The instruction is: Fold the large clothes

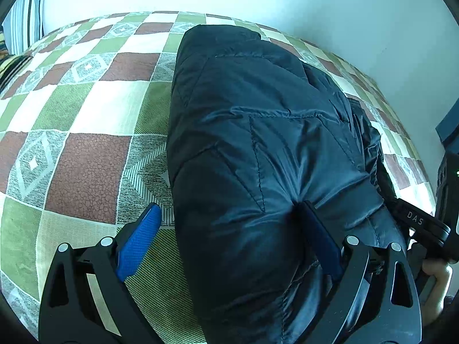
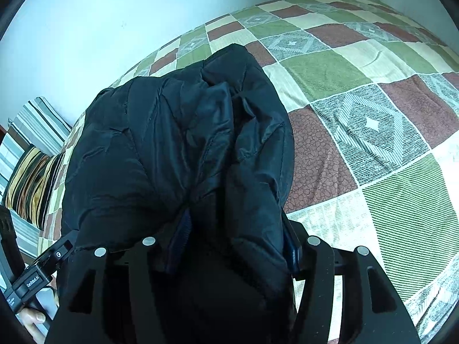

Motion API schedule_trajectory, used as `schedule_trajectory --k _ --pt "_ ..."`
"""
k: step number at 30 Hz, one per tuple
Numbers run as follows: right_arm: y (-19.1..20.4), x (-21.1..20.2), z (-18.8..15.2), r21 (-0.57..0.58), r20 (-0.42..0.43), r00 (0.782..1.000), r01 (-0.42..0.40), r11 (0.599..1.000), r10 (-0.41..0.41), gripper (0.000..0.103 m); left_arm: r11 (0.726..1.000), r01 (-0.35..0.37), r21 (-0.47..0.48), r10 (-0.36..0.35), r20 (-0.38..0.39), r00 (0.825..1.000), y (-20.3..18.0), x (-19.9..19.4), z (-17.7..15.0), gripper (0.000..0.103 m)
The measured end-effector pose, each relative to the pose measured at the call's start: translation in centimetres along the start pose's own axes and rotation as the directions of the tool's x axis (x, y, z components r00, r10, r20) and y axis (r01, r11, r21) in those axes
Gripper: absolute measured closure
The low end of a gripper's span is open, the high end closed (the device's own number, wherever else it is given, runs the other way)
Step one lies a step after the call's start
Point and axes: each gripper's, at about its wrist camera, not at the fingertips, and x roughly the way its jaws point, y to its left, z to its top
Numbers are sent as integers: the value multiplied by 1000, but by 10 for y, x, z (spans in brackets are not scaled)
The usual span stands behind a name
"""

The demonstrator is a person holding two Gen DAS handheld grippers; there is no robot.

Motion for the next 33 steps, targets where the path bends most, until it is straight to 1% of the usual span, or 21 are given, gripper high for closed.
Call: schedule_trajectory --k 5,10,13,15,18,21,23,26,29,33 --pt "1 -8 -1 -10 18 1000 20 1000 -20 45 1000 -16 3 16 4 1000 -2 -2 0 7" --pt "7 -23 -1 -36 51 997 61 997 -59 43 999 -35 10 35 18 999 -6 -11 3 7" --pt "12 -36 -2 -60 84 992 104 993 -98 39 998 -55 14 54 37 998 -9 -19 4 7" --pt "16 -47 -4 -75 111 987 128 989 -119 38 998 -62 7 61 51 997 -11 -25 4 7" --pt "23 -62 -5 -93 151 977 163 982 -148 34 997 -75 9 74 86 994 -15 -39 4 7" --pt "31 -78 -5 -108 190 969 182 977 -160 33 994 -110 14 107 137 985 -21 -56 4 7" --pt "38 -90 -6 -117 218 963 189 975 -160 30 989 -145 18 140 177 974 -27 -71 1 7" --pt "49 -103 -9 -137 250 956 189 972 -151 27 983 -179 29 168 220 961 -34 -88 -2 7" --pt "62 -111 -12 -165 276 950 199 966 -149 25 978 -207 30 194 246 950 -41 -101 -7 7" --pt "75 -118 -20 -195 289 948 198 961 -137 24 975 -220 16 207 275 939 -45 -115 -15 7"
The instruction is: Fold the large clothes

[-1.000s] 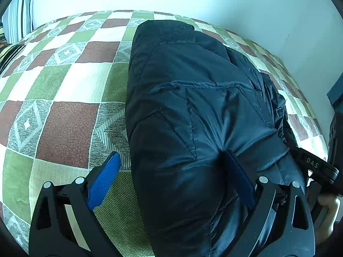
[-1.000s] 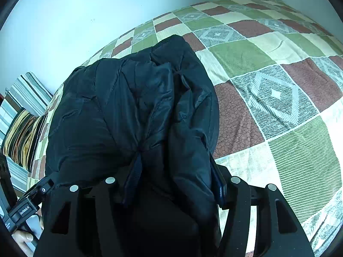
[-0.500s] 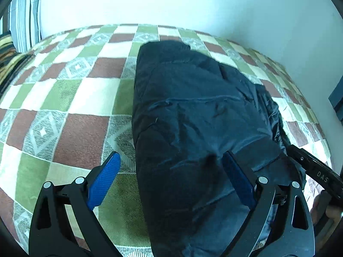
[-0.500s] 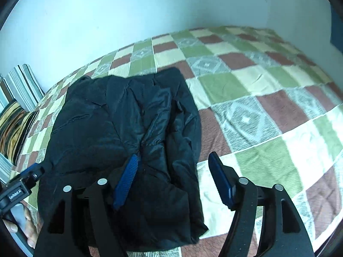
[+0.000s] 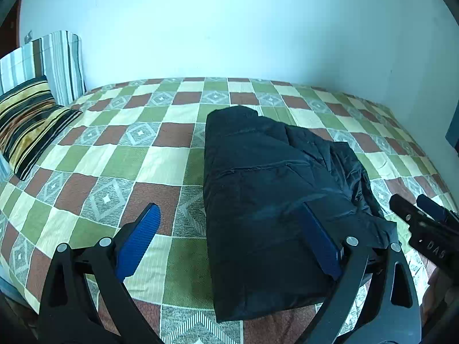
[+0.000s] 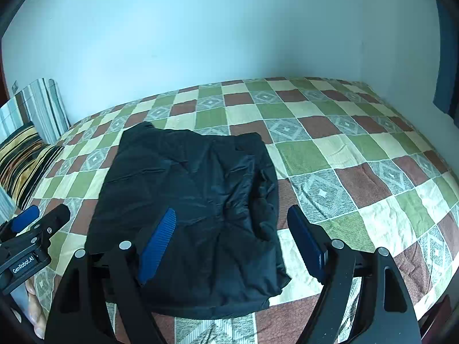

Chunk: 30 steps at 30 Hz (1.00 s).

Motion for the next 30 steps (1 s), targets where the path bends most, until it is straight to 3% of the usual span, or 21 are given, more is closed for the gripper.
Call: schedule_trajectory --k 30 --pt "22 -36 -8 -55 76 997 11 998 -7 23 999 -36 -9 36 63 997 2 -35 -9 6"
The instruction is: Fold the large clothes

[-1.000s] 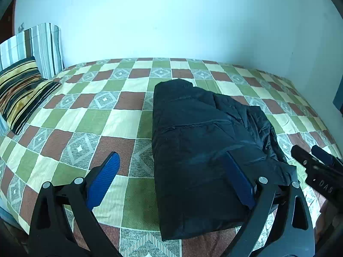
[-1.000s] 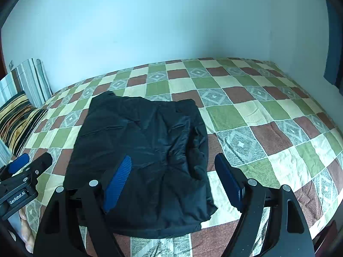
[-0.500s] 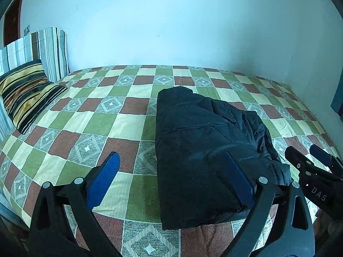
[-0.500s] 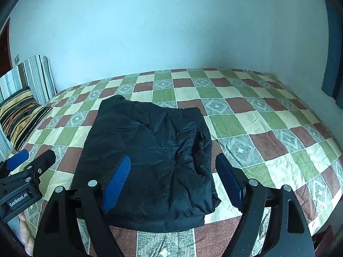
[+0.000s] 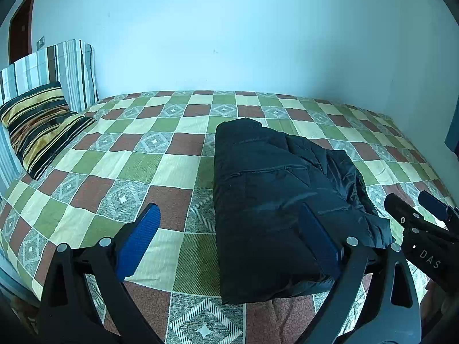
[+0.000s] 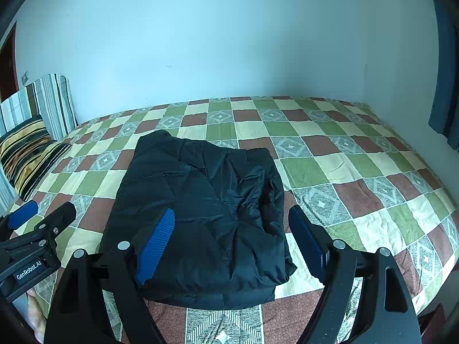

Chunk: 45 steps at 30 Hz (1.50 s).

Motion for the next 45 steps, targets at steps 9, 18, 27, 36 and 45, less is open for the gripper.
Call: schedule_trajectory --k 9,18,27,36,45 --pt "1 0 0 -3 -2 1000 0 1000 0 23 1000 -6 -4 6 -1 1000 2 0 -1 6" --pt "3 1 0 -6 -2 1000 2 1000 -2 23 1000 -7 -7 7 -1 1000 3 1 -1 6" --pt "2 1 0 -7 -2 1000 -2 1000 2 22 1000 -8 -11 8 2 1000 3 1 -1 6" --pt "3 1 0 -9 -1 1000 0 1000 0 22 1000 -5 -8 5 8 1000 3 0 0 6" --pt "2 1 0 -10 -2 1000 -2 1000 2 22 1000 -11 3 11 19 1000 2 -5 -1 6"
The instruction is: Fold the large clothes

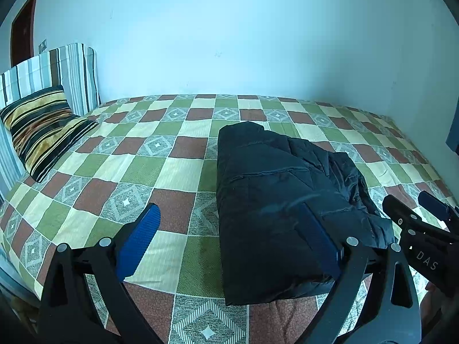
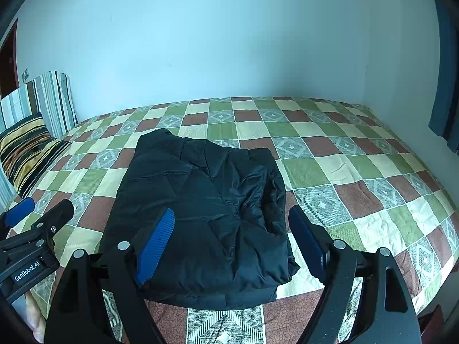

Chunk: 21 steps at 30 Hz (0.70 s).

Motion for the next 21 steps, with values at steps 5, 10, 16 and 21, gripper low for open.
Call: schedule_trajectory --k 5,10,16,21 --pt "0 0 0 -1 -1 1000 1 1000 -1 22 1000 -3 1 3 1 1000 0 -1 0 6" --pt "1 0 0 -3 3 1000 3 1000 -3 22 1000 -16 21 16 8 1000 -2 -4 0 6" --pt "-1 -3 -3 -7 7 1000 3 1000 -3 22 999 -12 30 11 36 999 -4 -12 0 2" --pt "-2 -3 -4 -8 7 1000 3 1000 -3 22 1000 -1 28 -1 59 998 -4 -17 1 2"
